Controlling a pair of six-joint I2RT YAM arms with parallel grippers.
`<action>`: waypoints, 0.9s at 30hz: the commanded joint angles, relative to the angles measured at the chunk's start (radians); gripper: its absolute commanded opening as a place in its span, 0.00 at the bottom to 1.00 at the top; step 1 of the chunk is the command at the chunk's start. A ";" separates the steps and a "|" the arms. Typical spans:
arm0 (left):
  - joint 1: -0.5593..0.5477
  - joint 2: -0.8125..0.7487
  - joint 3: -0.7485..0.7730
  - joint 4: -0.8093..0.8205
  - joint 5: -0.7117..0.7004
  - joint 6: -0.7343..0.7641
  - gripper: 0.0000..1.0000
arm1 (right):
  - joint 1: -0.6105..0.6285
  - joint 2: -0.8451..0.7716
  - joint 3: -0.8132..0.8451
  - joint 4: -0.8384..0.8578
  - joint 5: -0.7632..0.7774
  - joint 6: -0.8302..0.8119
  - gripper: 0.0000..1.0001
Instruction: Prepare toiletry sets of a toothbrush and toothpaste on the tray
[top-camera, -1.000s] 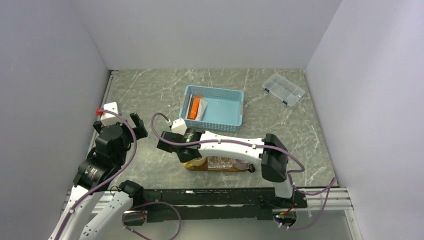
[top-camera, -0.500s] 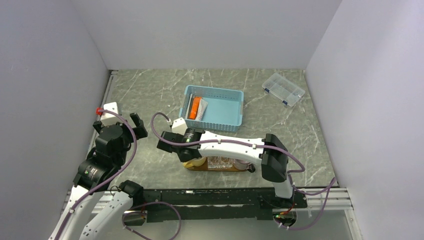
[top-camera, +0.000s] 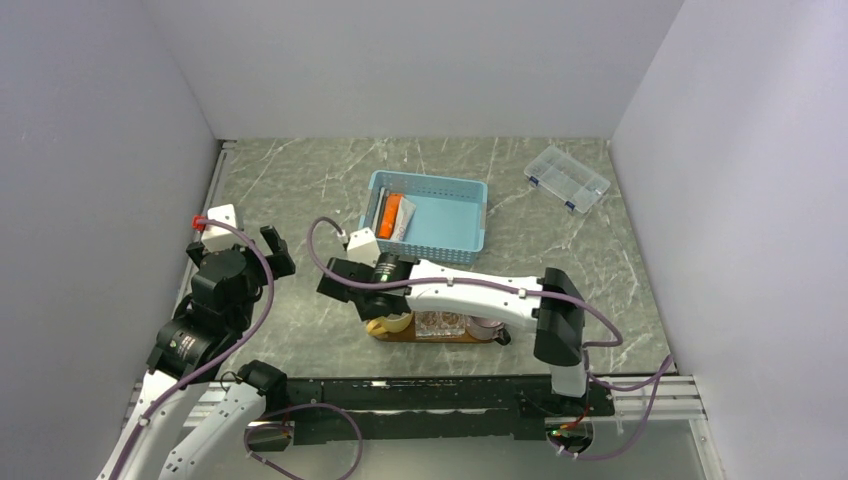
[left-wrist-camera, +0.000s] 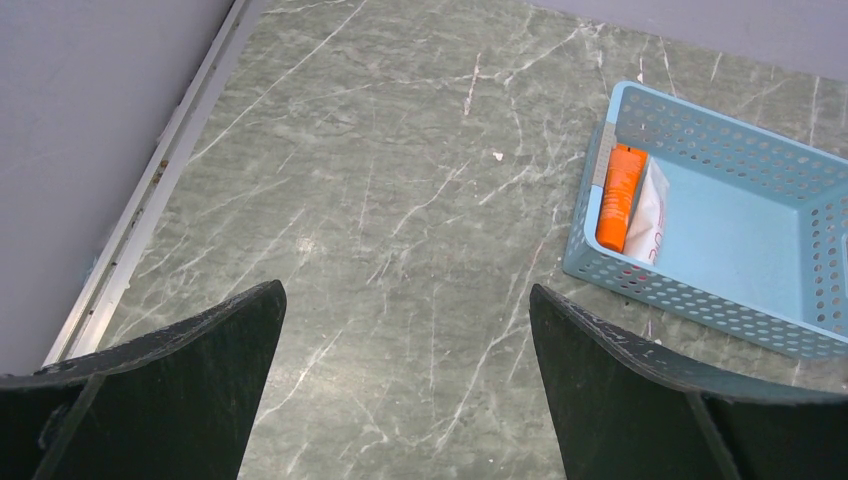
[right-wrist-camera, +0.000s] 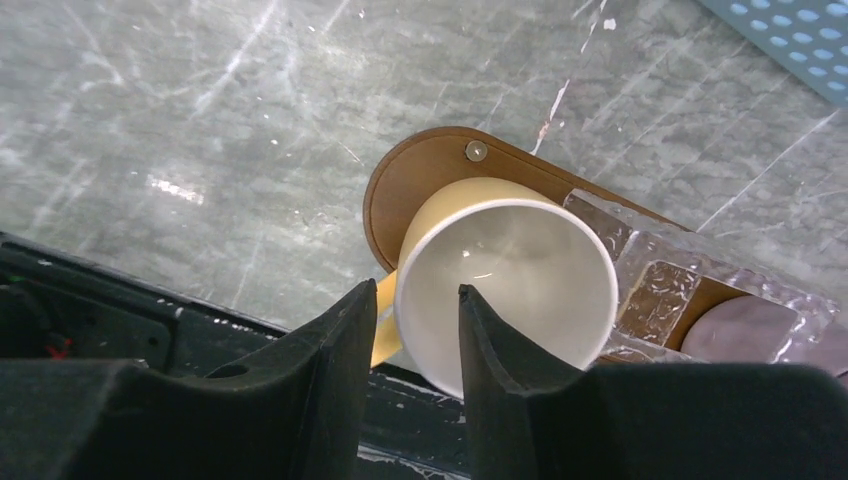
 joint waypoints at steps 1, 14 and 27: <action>0.002 -0.004 0.001 0.009 -0.017 -0.010 0.99 | 0.006 -0.112 0.010 0.026 0.047 0.005 0.40; 0.002 0.033 -0.002 0.021 0.022 -0.001 0.99 | -0.048 -0.269 -0.043 0.018 0.121 -0.035 0.44; 0.002 0.122 -0.007 0.052 0.125 0.023 0.99 | -0.259 -0.430 -0.229 0.129 0.060 -0.132 0.47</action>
